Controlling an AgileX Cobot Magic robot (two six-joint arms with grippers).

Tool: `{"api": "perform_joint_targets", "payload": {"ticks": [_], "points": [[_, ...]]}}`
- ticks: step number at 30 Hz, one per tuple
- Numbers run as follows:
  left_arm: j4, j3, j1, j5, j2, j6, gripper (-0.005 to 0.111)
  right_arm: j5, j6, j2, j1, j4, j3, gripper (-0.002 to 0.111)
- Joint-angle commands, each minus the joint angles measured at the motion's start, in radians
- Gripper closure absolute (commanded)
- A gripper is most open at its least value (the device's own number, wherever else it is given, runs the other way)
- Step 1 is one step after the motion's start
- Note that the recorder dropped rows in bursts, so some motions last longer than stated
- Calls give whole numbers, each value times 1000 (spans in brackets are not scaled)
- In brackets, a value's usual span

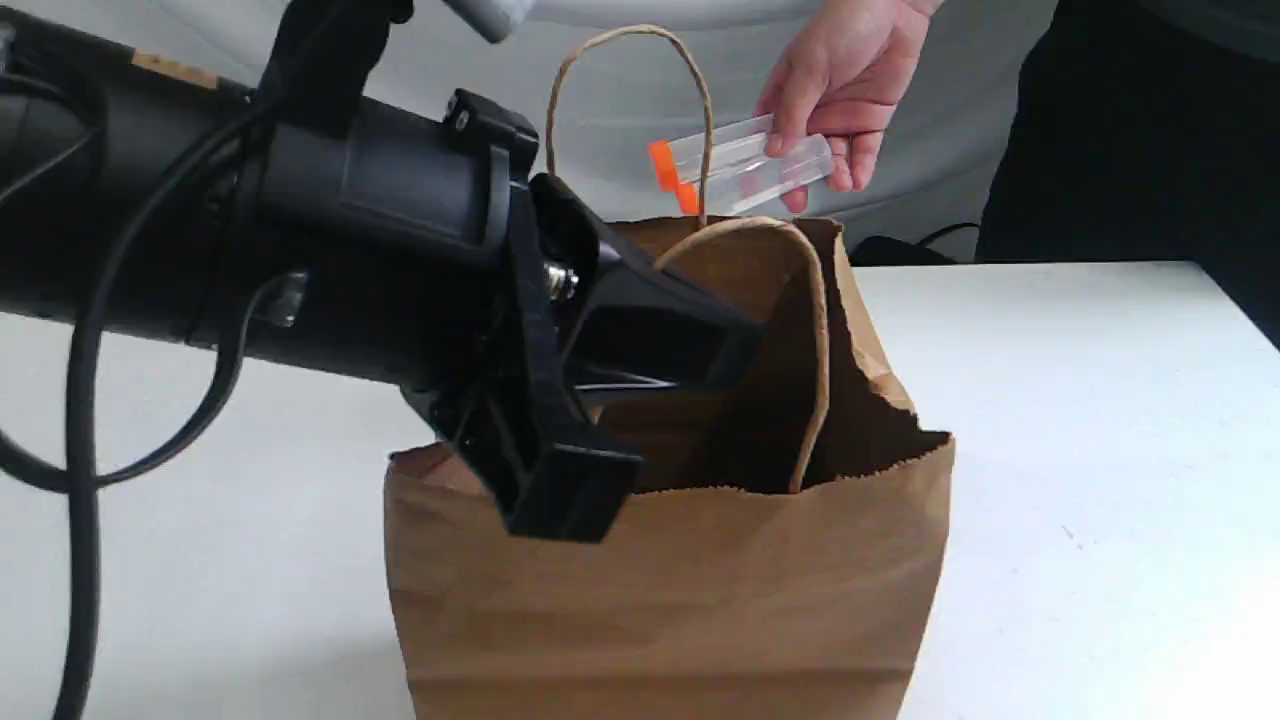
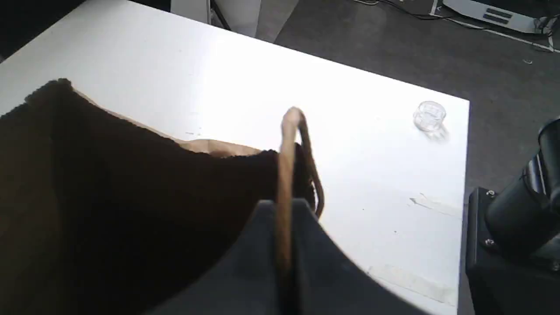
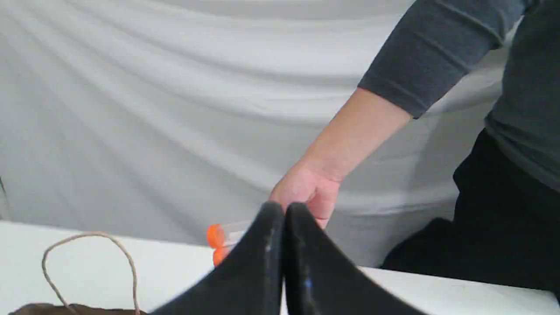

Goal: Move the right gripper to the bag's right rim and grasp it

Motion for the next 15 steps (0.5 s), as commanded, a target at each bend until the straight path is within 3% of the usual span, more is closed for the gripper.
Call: {"api": "perform_joint_targets", "payload": {"ticks": [1,5,15], "points": [[-3,-6,-5,-9,-10,-14,107,223,-80,198,-3,17,-219,108],[-3,-6,-5,-6,-10,-17,107,471,-187,417,-3,122,-433,108],[-3,-6,-5,17,-10,-26,107,471,-389,719,0,302,-502,108]]}}
